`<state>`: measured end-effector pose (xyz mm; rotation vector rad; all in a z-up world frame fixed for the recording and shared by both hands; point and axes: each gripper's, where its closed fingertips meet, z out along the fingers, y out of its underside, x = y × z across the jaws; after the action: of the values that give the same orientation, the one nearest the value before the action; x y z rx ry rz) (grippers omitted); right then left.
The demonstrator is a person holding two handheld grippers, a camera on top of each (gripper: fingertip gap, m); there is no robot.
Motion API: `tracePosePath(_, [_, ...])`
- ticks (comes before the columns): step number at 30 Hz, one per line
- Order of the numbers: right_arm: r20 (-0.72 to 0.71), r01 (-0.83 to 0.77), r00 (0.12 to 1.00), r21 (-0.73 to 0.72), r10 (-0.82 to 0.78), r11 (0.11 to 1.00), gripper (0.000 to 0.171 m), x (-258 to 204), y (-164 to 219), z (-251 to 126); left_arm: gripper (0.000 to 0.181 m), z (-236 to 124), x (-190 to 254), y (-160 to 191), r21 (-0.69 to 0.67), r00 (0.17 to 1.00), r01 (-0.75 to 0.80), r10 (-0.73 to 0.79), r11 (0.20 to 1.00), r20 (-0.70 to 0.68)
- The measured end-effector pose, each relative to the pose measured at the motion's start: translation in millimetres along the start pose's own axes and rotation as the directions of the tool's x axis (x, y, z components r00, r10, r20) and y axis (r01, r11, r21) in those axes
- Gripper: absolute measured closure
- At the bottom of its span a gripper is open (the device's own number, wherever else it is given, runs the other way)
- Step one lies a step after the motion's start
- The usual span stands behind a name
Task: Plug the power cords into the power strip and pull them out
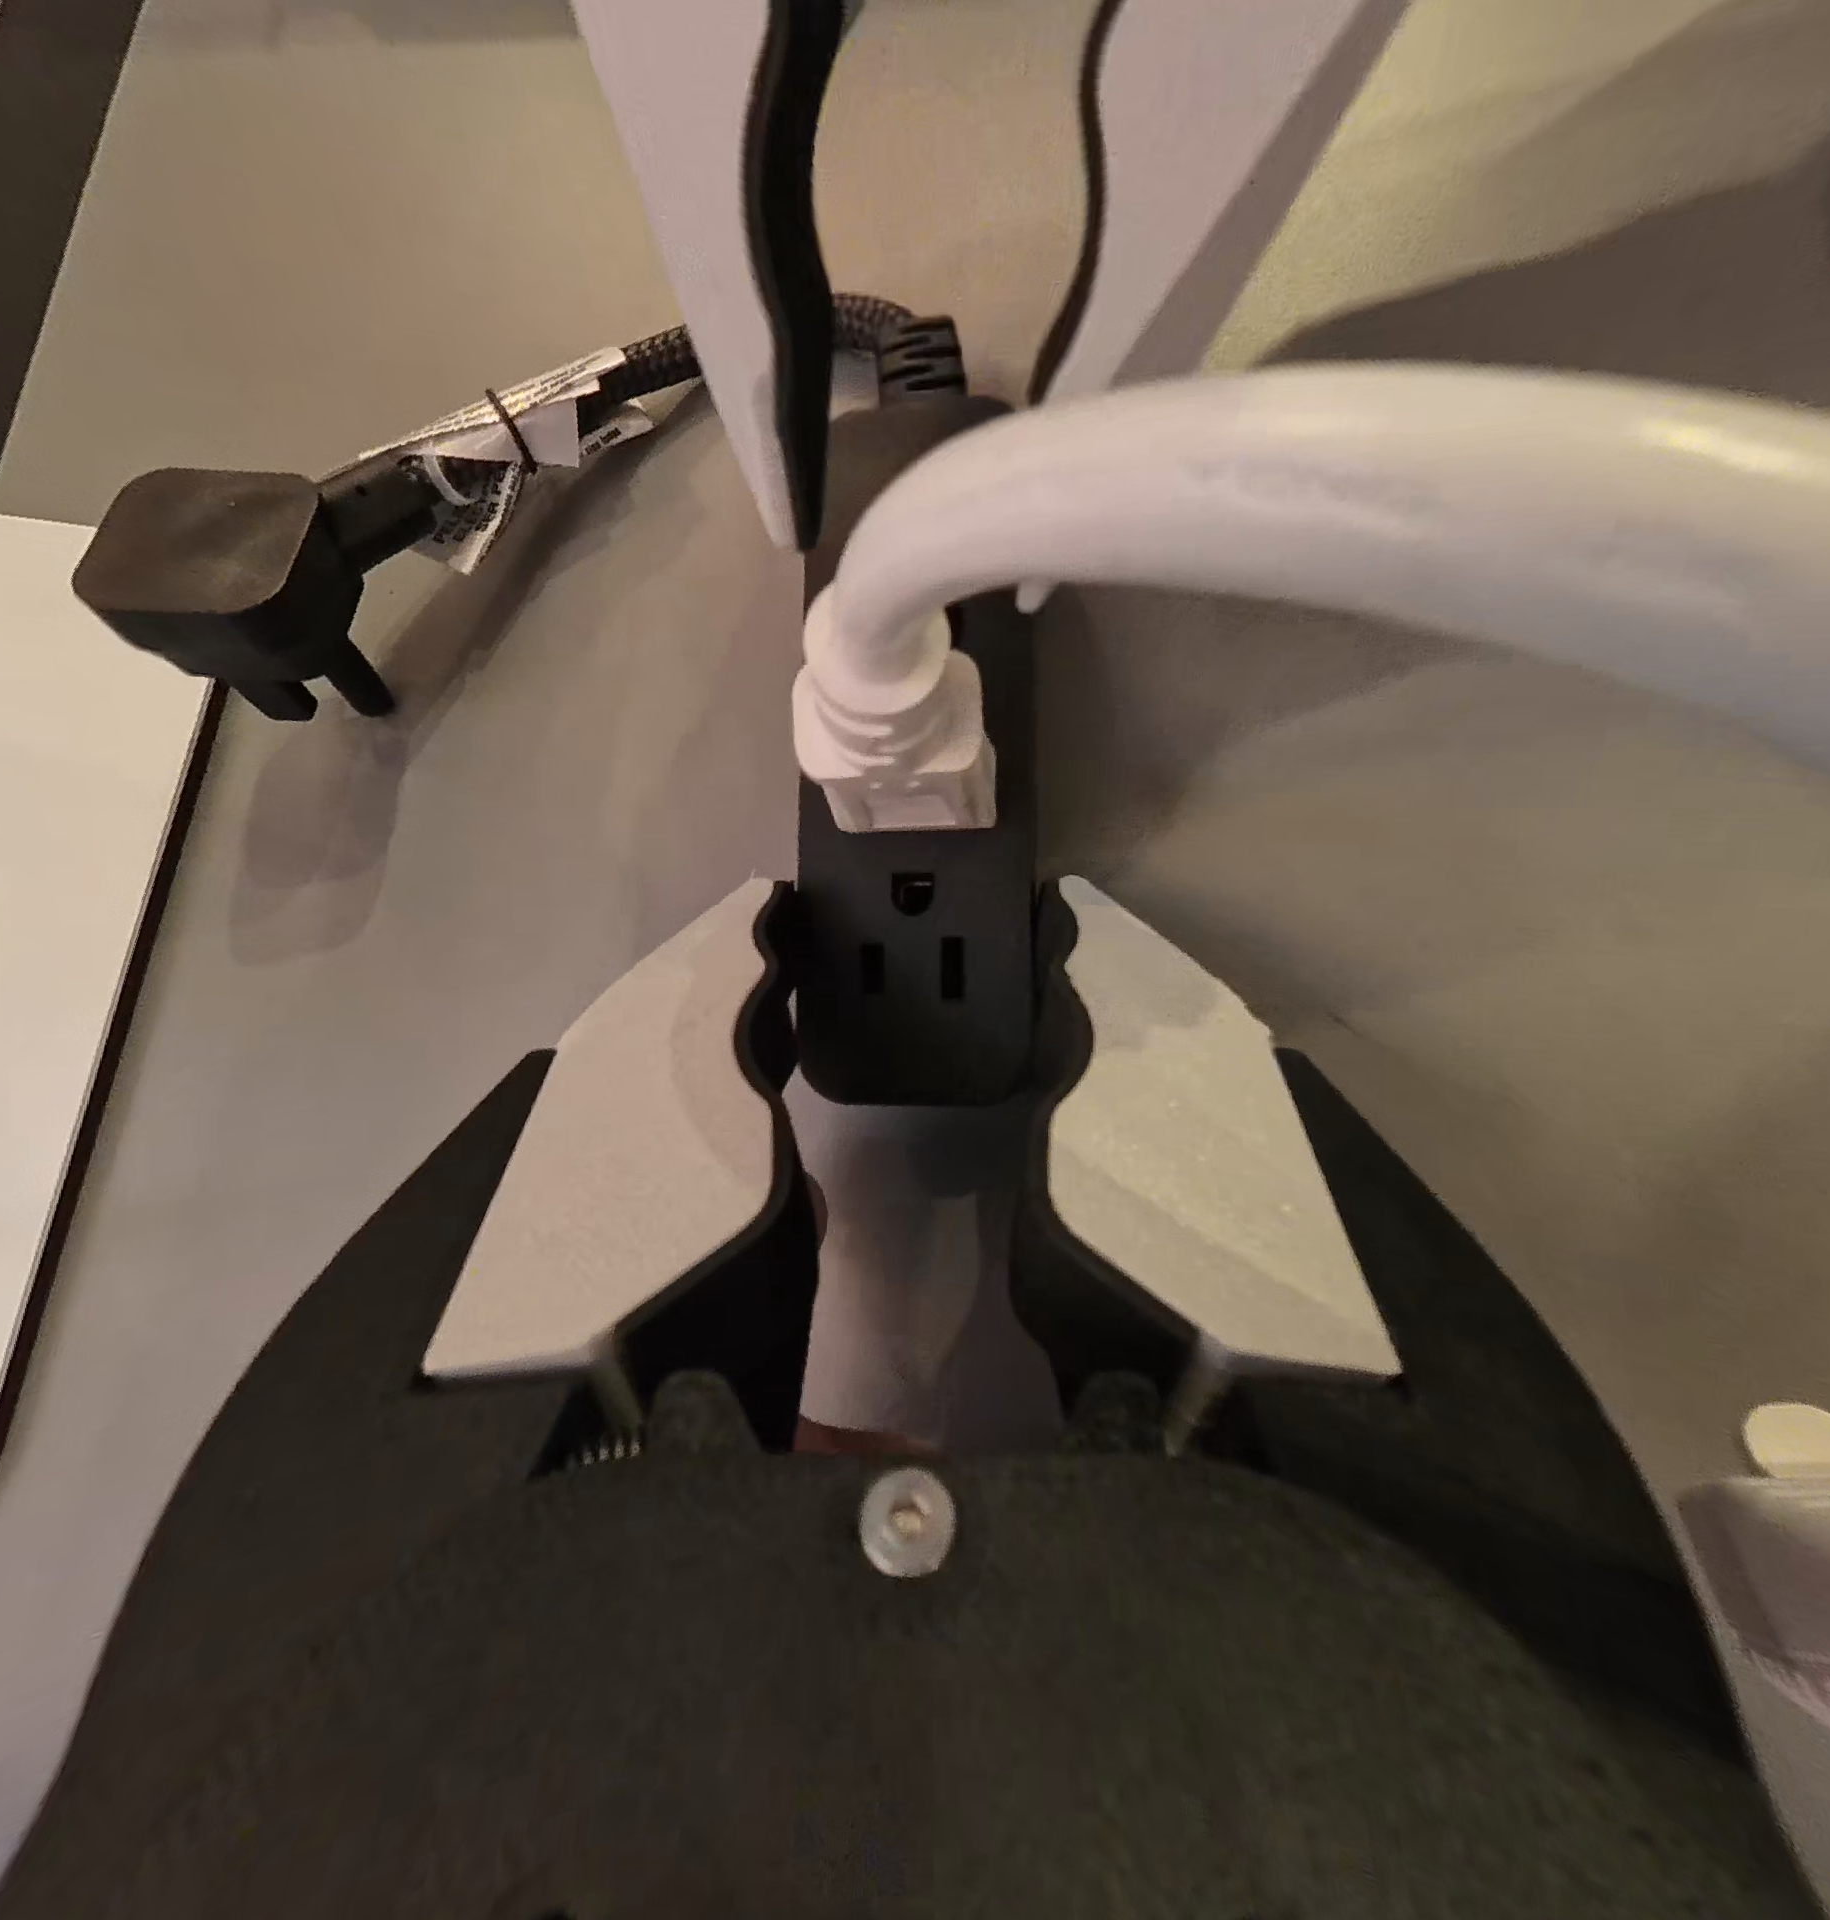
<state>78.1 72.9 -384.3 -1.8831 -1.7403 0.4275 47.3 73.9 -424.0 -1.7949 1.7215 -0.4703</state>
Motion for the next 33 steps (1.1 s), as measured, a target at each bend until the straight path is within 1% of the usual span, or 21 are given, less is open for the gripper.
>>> tracePosePath(2, [0.013, -0.001, 1.000, 0.006, 0.001, 1.000, 0.143, -3, -4, 4, 0.137, 0, 0, 0, 0.012, 1.000, 0.009, -0.009, 1.000, 0.003])
tracePosePath(5, [0.045, -0.042, 0.998, 0.056, 0.040, 0.998, 0.141, -8, -10, 17, 0.138, 0, 0, -1, 0.026, 1.000, 0.018, -0.018, 0.999, 0.010])
tracePosePath(7, [0.036, -0.062, 0.998, 0.074, 0.060, 0.995, 0.140, -8, -12, 24, 0.138, 1, 0, -1, 0.039, 1.000, 0.024, -0.025, 0.999, 0.014])
tracePosePath(8, [0.027, -0.056, 0.998, 0.074, 0.054, 0.996, 0.137, -9, -14, 26, 0.138, 1, 0, -2, 0.045, 1.000, 0.025, -0.026, 0.999, 0.015])
tracePosePath(10, [-0.005, -0.022, 1.000, 0.039, 0.022, 0.999, 0.138, -8, -13, 28, 0.137, 1, 0, -2, 0.052, 1.000, 0.024, -0.025, 0.998, 0.012])
tracePosePath(13, [0.010, 0.019, 1.000, -0.008, -0.018, 1.000, 0.143, -4, -12, 26, 0.137, 1, 0, -2, 0.064, 1.000, 0.012, -0.013, 0.998, 0.007])
tracePosePath(17, [0.117, 0.072, 0.991, -0.074, -0.063, 0.995, 0.148, -6, -8, 28, 0.137, 1, 0, -3, 0.080, 1.000, 0.016, -0.016, 0.997, 0.005])
tracePosePath(21, [0.196, 0.150, 0.973, -0.151, -0.120, 0.977, 0.146, -7, -9, 32, 0.137, 1, 0, -4, 0.098, 1.000, 0.017, -0.018, 0.995, 0.004])
tracePosePath(23, [0.241, 0.191, 0.960, -0.193, -0.142, 0.962, 0.147, -8, -8, 33, 0.137, 1, 0, -4, 0.107, 1.000, 0.019, -0.019, 0.994, 0.003])
tracePosePath(29, [0.344, 0.310, 0.917, -0.286, -0.205, 0.907, 0.147, -9, -6, 29, 0.138, 2, 0, -5, 0.114, 1.000, 0.007, -0.008, 0.993, 0.004])
tracePosePath(33, [0.362, 0.320, 0.910, -0.300, -0.203, 0.898, 0.146, -8, -4, 26, 0.137, 2, 0, -4, 0.108, 1.000, 0.001, -0.002, 0.994, 0.009])
